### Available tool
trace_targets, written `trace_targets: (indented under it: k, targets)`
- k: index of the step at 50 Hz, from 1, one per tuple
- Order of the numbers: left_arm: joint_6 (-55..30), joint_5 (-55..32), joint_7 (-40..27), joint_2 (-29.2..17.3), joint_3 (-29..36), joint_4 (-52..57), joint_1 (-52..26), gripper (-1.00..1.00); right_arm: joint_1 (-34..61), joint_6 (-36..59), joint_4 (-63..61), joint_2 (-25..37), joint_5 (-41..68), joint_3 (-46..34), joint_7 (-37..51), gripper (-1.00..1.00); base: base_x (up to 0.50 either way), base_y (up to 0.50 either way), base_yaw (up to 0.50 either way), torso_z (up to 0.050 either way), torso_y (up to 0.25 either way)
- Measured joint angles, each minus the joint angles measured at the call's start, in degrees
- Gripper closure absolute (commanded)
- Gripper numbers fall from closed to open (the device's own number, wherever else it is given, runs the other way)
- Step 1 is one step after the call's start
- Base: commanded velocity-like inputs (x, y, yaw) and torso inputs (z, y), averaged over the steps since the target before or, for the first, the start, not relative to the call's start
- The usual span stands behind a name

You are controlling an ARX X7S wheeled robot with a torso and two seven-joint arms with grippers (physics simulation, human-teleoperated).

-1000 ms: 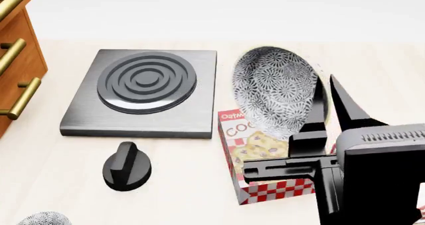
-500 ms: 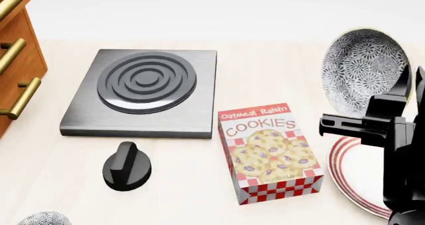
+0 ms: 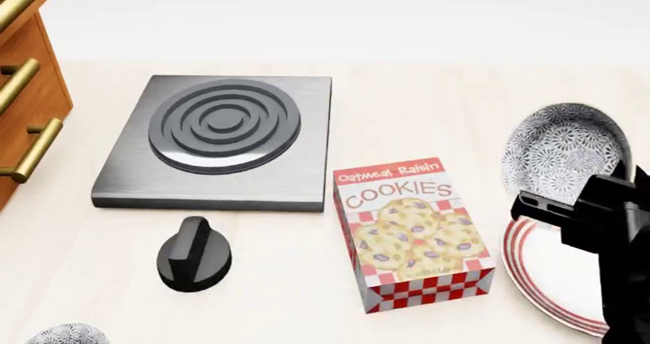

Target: Pick the akita bowl from table center and place it on the plate.

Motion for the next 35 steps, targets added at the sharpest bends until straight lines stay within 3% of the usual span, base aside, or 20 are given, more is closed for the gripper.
trace_targets:
  k: [5,15,24,35]
  targets:
    - [0.1,0.0,-0.1,0.0,0.1,-0.2,-0.1,-1.0,4.1,8.7,5.7,-2.1,8.7,7.3,3.3,1.0,0.0,0.0,0.0,0.0,0.0]
    - [1.6,0.8,-0.2,0.4,0.2,-0.8,-0.1,-1.0,14.1,20.7,27.3,-4.0,27.4,22.0,19.5,1.0,0.0,0.0,0.0,0.0,0.0]
    - [3.0,1.2,0.0,0.7,0.3,-1.2,0.2,-1.0,19.1,22.8,39.8,-3.8,36.6,28.2,28.1,1.0,0.0,0.0,0.0,0.0,0.001]
    - [3.8,1.3,-0.1,0.7,0.4,-1.1,0.6,-1.0,21.8,20.8,46.7,-1.6,39.0,30.8,30.7,1.0,0.0,0.0,0.0,0.0,0.0]
